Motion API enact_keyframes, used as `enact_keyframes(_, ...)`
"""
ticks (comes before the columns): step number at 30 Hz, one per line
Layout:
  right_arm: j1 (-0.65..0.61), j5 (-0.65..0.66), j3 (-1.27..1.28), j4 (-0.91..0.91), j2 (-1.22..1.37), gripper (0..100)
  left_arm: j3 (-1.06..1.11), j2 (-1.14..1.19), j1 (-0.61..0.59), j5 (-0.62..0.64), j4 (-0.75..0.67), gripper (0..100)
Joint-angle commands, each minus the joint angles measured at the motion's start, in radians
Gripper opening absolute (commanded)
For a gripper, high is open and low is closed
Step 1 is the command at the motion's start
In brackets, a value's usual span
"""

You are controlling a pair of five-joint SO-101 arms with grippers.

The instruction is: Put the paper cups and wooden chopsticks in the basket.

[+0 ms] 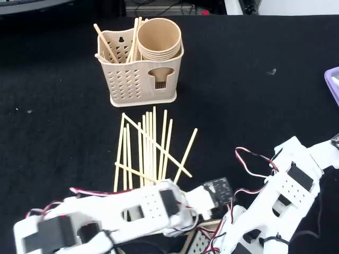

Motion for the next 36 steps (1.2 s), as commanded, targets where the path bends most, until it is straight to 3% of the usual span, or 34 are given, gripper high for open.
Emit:
enact_keyframes(1,-0.008,-0.002,-0.028,-0.018,-0.028,12.8,-0.114,0.083,0.033,0.015,0.026,22)
enact_keyframes(13,-0.008,-0.002,-0.028,-0.018,-0.028,12.8,-0.136,0.109,0.045,0.009,0.032,21)
enact_keyframes(19,-0.008,-0.002,-0.028,-0.018,-0.028,12.9,-0.151,0.109,0.047,-0.006,0.032,5)
enact_keyframes(25,-0.008,-0.002,-0.028,-0.017,-0.028,12.9,-0.151,0.109,0.036,-0.041,0.041,5)
enact_keyframes(33,-0.008,-0.002,-0.028,-0.017,-0.028,12.9,-0.34,0.107,-0.124,-0.046,0.282,5)
enact_keyframes(36,-0.008,-0.002,-0.028,-0.017,-0.028,12.9,-0.438,0.107,-0.208,-0.124,0.368,4)
